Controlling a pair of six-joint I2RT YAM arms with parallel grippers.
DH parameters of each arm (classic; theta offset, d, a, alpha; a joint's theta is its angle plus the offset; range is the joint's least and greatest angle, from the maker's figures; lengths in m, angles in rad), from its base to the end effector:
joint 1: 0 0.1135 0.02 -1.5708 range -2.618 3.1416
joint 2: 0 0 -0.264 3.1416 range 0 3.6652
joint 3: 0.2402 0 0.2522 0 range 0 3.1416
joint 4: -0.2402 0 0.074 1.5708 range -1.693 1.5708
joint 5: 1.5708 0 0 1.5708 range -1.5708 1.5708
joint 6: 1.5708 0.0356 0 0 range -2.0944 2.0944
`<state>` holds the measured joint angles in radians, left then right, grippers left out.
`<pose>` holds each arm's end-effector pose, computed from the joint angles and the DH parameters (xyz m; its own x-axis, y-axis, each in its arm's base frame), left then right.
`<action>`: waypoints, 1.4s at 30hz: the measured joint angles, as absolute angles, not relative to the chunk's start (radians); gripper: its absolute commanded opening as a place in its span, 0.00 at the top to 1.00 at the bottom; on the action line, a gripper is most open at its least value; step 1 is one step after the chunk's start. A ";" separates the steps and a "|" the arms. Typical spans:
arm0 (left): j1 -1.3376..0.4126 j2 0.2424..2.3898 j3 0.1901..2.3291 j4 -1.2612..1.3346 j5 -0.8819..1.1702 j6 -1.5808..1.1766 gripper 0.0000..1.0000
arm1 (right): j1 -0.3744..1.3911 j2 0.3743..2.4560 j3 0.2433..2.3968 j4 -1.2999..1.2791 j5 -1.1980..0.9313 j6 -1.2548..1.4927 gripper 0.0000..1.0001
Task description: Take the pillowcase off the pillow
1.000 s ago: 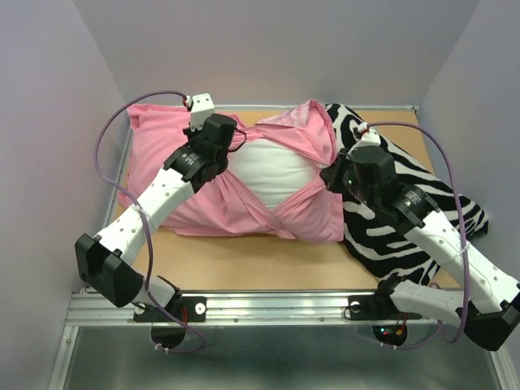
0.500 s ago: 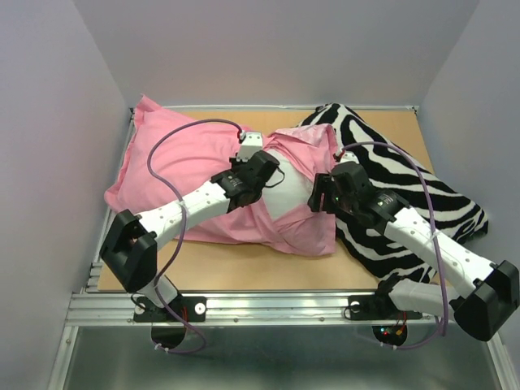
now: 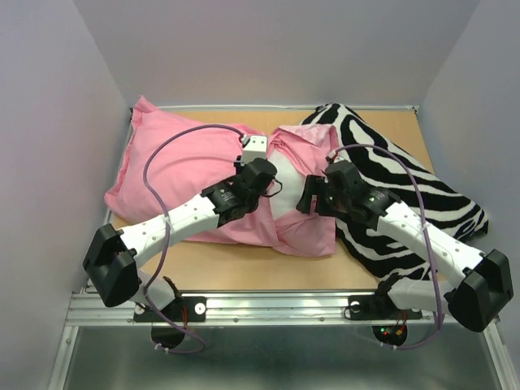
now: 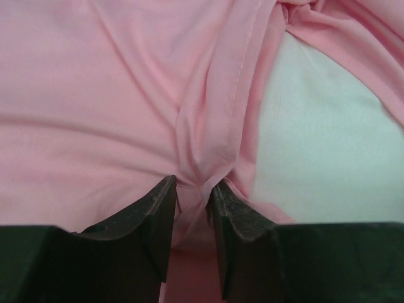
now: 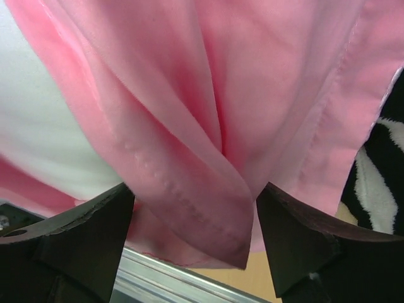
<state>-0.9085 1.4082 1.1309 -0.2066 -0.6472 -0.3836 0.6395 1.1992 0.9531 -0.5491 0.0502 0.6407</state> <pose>0.2137 -0.2391 0.3170 -0.3779 -0.0009 -0.9258 0.1720 0.9825 -0.0712 0.2041 0.1496 0.2798 -0.7987 0.1500 -0.5827 -0.1128 0.9140 0.3898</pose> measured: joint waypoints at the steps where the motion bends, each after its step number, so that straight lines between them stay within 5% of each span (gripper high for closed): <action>1: -0.908 1.409 1.123 -0.200 -0.642 -0.379 0.61 | 0.640 1.196 0.952 -0.550 0.045 0.648 0.33; 7: -0.907 1.440 1.120 -0.176 -0.657 -0.371 0.76 | 0.640 1.069 0.852 -0.535 0.024 0.689 0.86; 10: -0.896 1.446 1.120 -0.174 -0.658 -0.375 0.87 | 0.640 1.003 0.778 -0.532 -0.009 0.719 0.96; 17: -0.792 1.434 1.120 -0.200 -0.639 -0.374 0.92 | 0.640 0.983 0.658 -0.492 -0.024 0.774 0.99; 23: -0.688 1.355 1.134 -0.234 -0.592 -0.323 0.61 | 0.640 0.984 0.654 -0.461 -0.007 0.791 0.99; 29: -0.692 1.292 1.163 -0.308 -0.574 -0.283 0.49 | 0.640 0.989 0.654 -0.456 0.002 0.790 0.99; 38: -0.974 1.245 1.394 -0.427 -0.679 -0.283 0.41 | 0.640 0.990 0.654 -0.440 0.002 0.790 0.99; 39: -1.011 1.246 1.408 -0.427 -0.688 -0.286 0.29 | 0.640 0.990 0.654 -0.440 0.002 0.790 0.99; 42: -1.106 1.274 1.420 -0.431 -0.731 -0.301 0.29 | 0.640 0.990 0.654 -0.440 0.002 0.790 0.99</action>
<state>-1.1057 1.2736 1.4204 -0.4309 -0.7307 -0.3012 0.6395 0.9897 0.6544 -0.4397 0.0017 0.7902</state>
